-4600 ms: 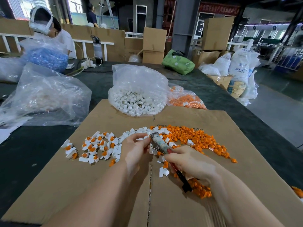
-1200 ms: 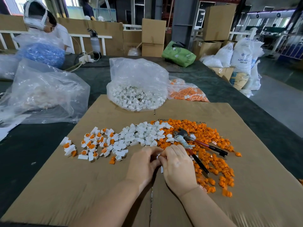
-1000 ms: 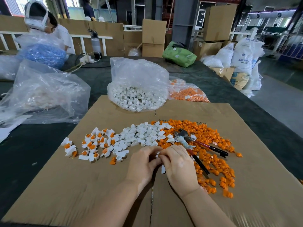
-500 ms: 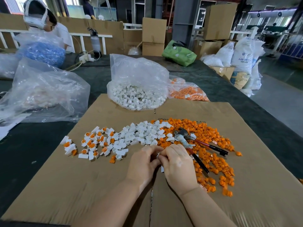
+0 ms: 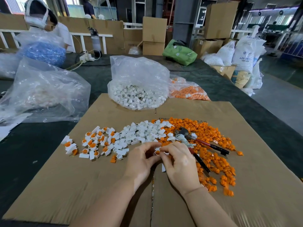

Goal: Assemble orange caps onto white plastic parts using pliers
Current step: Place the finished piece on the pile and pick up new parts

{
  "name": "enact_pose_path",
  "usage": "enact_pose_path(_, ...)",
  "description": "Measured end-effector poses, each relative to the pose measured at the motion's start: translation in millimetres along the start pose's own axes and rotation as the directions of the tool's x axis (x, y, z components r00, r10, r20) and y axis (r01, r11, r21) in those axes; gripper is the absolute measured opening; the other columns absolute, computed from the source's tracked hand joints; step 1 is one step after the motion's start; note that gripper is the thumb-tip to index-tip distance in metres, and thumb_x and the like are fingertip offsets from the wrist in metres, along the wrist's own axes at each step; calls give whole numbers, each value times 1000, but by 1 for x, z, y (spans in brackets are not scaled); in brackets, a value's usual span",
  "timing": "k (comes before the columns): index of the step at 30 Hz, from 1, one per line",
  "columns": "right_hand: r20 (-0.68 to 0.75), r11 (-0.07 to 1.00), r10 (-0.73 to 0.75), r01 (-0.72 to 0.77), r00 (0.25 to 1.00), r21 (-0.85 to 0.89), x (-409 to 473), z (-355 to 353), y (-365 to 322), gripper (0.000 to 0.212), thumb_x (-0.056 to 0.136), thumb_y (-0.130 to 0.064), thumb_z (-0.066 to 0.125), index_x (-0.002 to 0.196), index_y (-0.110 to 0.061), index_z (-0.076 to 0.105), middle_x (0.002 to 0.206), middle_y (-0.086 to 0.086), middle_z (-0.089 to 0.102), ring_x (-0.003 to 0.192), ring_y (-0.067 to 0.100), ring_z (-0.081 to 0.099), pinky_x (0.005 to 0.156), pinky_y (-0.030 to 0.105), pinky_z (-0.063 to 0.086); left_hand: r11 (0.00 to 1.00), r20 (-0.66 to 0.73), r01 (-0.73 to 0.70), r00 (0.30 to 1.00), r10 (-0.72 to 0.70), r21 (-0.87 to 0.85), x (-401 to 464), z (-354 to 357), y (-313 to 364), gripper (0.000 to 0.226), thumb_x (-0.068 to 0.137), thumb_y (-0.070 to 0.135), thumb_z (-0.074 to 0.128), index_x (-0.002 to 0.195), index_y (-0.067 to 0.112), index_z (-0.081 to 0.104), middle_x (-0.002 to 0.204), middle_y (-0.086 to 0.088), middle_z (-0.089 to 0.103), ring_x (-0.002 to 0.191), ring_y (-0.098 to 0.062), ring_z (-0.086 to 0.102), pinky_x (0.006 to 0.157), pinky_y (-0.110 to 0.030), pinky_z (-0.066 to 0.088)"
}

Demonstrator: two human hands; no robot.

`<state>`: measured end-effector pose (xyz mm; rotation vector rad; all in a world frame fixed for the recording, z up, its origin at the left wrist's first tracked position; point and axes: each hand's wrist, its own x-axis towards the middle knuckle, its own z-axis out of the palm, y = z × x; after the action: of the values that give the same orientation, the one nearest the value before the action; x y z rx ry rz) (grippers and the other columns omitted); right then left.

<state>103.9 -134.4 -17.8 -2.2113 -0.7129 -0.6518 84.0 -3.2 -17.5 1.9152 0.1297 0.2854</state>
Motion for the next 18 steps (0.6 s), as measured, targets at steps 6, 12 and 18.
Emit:
enact_pose_path(6,43,999,-37,37,998,0,0,1,0,14,76,4,72,83,-9,72,84,3,64,82,20,59,77,20,45,998,16,-21,1000,20,67,-1,-1,1,27,80,13,74,104,24,70,97,12,68,92,0,61,80,-8,44)
enact_pose_path(12,63,1000,-15,16,998,-11,0,3,1,12,81,2,68,83,-9,71,85,3,62,82,22,57,70,33,51,996,34,-19,999,16,83,-2,1,1,23,82,15,72,100,28,68,93,13,68,89,0,61,76,-7,43)
enact_pose_path(18,-99,994,61,-70,993,-88,0,2,4,18,75,7,71,85,-7,70,82,2,63,78,22,58,74,27,46,986,-90,-83,991,97,143,-4,-8,5,29,87,17,65,85,44,55,85,15,62,82,6,56,71,-3,41)
